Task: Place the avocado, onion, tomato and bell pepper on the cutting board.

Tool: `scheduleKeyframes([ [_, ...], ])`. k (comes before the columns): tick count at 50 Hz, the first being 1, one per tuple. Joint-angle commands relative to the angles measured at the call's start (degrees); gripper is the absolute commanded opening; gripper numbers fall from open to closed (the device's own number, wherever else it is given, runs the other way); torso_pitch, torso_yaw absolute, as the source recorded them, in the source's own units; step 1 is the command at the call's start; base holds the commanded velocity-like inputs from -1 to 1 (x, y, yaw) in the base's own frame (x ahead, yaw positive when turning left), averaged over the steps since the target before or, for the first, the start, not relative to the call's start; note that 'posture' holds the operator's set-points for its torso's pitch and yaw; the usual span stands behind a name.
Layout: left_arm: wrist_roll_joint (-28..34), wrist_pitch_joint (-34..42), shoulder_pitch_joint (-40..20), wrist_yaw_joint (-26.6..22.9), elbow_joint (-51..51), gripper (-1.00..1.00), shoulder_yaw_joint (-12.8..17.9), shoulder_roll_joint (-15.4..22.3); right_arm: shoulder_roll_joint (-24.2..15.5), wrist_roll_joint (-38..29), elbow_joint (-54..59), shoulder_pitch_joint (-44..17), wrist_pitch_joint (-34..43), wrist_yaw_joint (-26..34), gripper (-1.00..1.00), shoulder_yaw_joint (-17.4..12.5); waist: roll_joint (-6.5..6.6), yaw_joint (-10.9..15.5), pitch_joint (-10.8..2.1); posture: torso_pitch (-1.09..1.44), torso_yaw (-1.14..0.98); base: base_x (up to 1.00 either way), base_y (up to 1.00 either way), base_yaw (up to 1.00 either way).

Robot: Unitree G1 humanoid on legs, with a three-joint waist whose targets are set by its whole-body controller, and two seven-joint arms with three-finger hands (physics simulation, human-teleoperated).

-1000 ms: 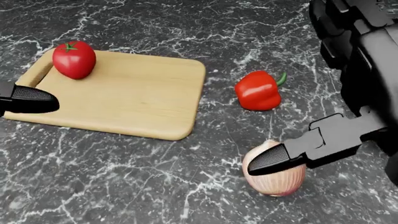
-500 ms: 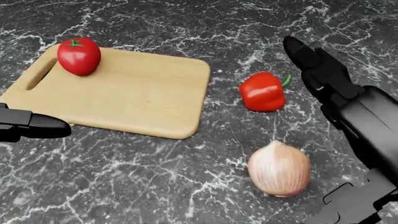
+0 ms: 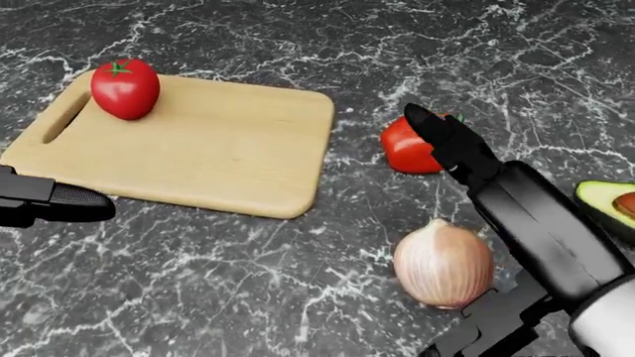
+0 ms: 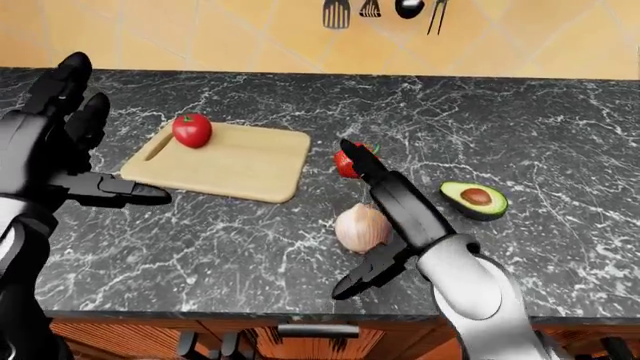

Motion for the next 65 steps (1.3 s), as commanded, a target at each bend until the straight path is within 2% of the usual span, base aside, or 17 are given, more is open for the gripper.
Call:
scheduleKeyframes([
  [1, 0.3, -1.8, -1.5, 0.0, -1.3, 1.0, 0.2, 0.5, 1.8, -12.3, -1.1, -0.4, -1.7, 7.5, 0.65, -0.7, 0.2, -0.1, -1.15, 0.0, 0.0, 0.0, 0.0, 0.0],
  [4, 0.6, -1.5, -1.6, -0.2, -1.6, 1.0, 0.2, 0.6, 5.9, -24.2, -1.1, -0.3, -2.0, 16.7, 0.65, 0.3, 0.5, -0.2, -1.32, 0.0, 0.0, 0.0, 0.0, 0.0],
  [7, 0.9, -1.6, -1.4, -0.3, -1.7, 1.0, 0.4, 0.4, 9.9, -35.2, -1.1, 1.1, -3.8, 25.0, 0.51, 1.0, 0.82, -0.4, -1.41, 0.0, 0.0, 0.0, 0.0, 0.0],
  [10, 0.9, -1.5, -1.1, -0.6, -2.0, 1.0, 0.7, 0.5, 13.4, -43.5, -0.6, 1.4, -5.6, 31.8, 0.4, 1.1, 1.15, -0.5, -1.5, 0.0, 0.0, 0.0, 0.0, 0.0],
  [15, 0.8, -0.9, -0.5, -1.1, -3.1, 1.0, 1.3, 0.7, 20.3, -55.6, 0.4, 2.2, -10.8, 42.5, 0.2, -0.4, 1.67, -0.8, -1.58, 0.0, 0.0, 0.0, 0.0, 0.0],
  [18, 0.8, -0.6, -0.3, -1.3, -3.7, 1.0, 1.7, 0.9, 24.7, -61.1, 1.1, 2.2, -14.3, 47.7, -0.04, -2.0, 1.95, -0.9, -1.62, 0.0, 0.0, 0.0, 0.0, 0.0],
  [22, 0.8, -0.6, -0.3, -1.2, -3.7, 1.0, 1.5, 0.9, 29.0, -65.8, 1.2, 2.4, -18.1, 52.7, -0.19, -3.8, 2.26, -1.0, -1.67, 0.0, 0.0, 0.0, 0.0, 0.0],
  [26, 1.1, -1.0, -0.3, -1.2, -3.2, 1.0, 1.1, 0.8, 31.9, -67.4, 1.8, 2.6, -21.1, 54.2, -0.32, -4.7, 2.48, -1.1, -1.73, 0.0, 0.0, 0.0, 0.0, 0.0],
  [28, 1.2, -1.1, -0.4, -1.2, -3.1, 1.0, 1.1, 0.7, 33.0, -68.2, 2.0, 2.2, -21.6, 55.1, -0.44, -4.8, 2.56, -1.2, -1.78, 0.0, 0.0, 0.0, 0.0, 0.0],
  [36, 1.5, -1.0, -0.4, -1.5, -3.3, 1.0, 1.2, 0.8, 34.6, -69.8, 1.9, 0.6, -22.2, 56.9, -0.71, -4.9, 2.73, -1.3, -1.79, 0.0, 0.0, 0.0, 0.0, 0.0],
  [43, 1.6, -0.2, -1.5, -1.4, -3.1, 1.0, 1.3, 1.1, 34.4, -72.2, 2.7, -5.2, -20.6, 60.2, -0.87, -5.0, 2.84, -1.4, -1.66, 0.0, 0.0, 0.0, 0.0, 0.0],
  [47, 1.1, 0.2, -1.8, -0.8, -3.2, 1.0, 1.5, 1.1, 33.2, -76.0, 4.3, -13.2, -18.2, 65.7, -0.93, -5.4, 2.95, -1.5, -1.47, 0.0, 0.0, 0.0, 0.0, 0.0],
  [51, 0.7, 0.0, -1.1, -0.8, -3.6, 1.0, 1.8, 1.1, 32.7, -77.9, 6.3, -18.3, -18.0, 69.1, -0.95, -5.9, 3.1, -1.6, -1.2, 0.0, 0.0, 0.0, 0.0, 0.0],
  [54, 0.4, 0.0, -0.8, -0.8, -3.9, 1.0, 2.2, 1.2, 31.4, -78.7, 9.4, -24.6, -17.5, 72.1, -0.95, -6.9, 3.17, -1.7, -1.09, 0.0, 0.0, 0.0, 0.0, 0.0],
  [60, 0.1, -0.4, -0.3, -0.5, -4.0, 1.0, 2.2, 1.0, 29.0, -75.4, 16.4, -33.1, -18.2, 71.7, -0.97, -7.9, 3.37, -1.7, -0.8, 0.0, 0.0, 0.0, 0.0, 0.0],
  [65, 0.0, -0.7, -0.1, -0.3, -3.8, 1.0, 2.2, 1.0, 27.6, -71.6, 20.8, -36.9, -18.6, 69.4, -0.97, -8.1, 3.43, -1.8, -0.72, 0.0, 0.0, 0.0, 0.0, 0.0],
])
